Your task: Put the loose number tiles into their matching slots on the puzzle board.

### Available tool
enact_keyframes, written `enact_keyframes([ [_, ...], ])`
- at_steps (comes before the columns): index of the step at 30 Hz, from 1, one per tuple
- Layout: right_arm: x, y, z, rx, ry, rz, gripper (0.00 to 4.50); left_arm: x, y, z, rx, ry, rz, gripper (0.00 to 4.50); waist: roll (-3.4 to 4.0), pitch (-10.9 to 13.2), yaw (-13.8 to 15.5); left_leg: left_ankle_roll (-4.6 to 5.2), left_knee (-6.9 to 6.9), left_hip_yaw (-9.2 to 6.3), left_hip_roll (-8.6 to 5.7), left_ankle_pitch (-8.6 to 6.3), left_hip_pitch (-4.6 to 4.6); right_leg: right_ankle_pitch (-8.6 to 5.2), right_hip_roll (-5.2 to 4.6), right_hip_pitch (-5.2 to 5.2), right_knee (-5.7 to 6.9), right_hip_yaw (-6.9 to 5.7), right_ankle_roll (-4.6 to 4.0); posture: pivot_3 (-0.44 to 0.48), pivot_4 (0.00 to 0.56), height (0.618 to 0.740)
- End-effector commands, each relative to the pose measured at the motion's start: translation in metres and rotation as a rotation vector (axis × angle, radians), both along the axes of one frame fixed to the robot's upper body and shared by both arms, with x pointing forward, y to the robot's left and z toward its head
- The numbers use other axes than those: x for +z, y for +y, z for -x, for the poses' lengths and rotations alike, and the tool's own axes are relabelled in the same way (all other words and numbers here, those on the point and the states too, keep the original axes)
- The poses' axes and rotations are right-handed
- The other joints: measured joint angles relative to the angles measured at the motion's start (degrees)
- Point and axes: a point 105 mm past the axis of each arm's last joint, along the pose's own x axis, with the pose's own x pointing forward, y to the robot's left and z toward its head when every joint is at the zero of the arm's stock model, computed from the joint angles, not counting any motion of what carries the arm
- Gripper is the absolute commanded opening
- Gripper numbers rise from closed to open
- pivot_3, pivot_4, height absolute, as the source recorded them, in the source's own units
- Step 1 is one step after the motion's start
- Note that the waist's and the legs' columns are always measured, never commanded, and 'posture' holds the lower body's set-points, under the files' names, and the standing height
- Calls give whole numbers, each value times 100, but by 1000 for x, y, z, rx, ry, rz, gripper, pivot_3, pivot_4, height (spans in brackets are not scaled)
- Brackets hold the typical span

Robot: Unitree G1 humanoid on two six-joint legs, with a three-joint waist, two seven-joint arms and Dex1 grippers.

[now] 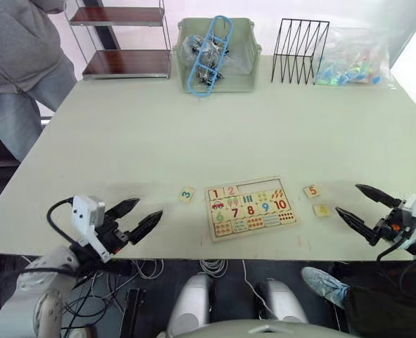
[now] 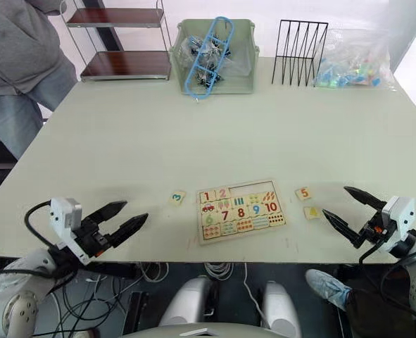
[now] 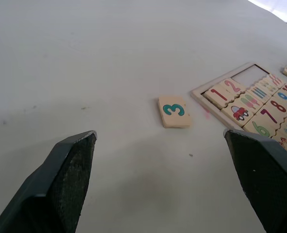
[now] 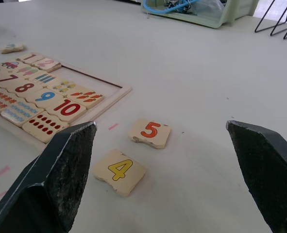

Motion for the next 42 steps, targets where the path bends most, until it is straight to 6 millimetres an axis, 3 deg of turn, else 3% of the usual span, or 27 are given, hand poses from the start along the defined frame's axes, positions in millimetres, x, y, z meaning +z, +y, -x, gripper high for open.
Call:
enact_keyframes([
  [1,7,-12,0,-45,-24,11,4500,8,1,12,8,-57,-71,4448,4,-2,-9,0,-1,2,0,-1,0,0,-1,0,-4,2,0,0,150,740],
  [11,0,-20,11,-46,26,-17,4500,-1,-6,32,113,-38,-62,4448,6,-3,-5,7,-28,5,-4,-3,-3,1,-13,10,-53,-6,0,0,150,740],
  [32,-12,-16,41,-5,51,-16,4500,-7,-5,18,40,-47,-93,4448,6,-5,-5,9,-32,8,-6,-3,0,0,-8,10,-55,-7,1,0,150,740],
  [42,-2,-2,34,24,14,-34,4500,-6,-9,12,32,-55,-89,4448,6,-5,-6,9,-32,7,-5,-4,0,0,-10,10,-54,-5,1,0,150,740],
])
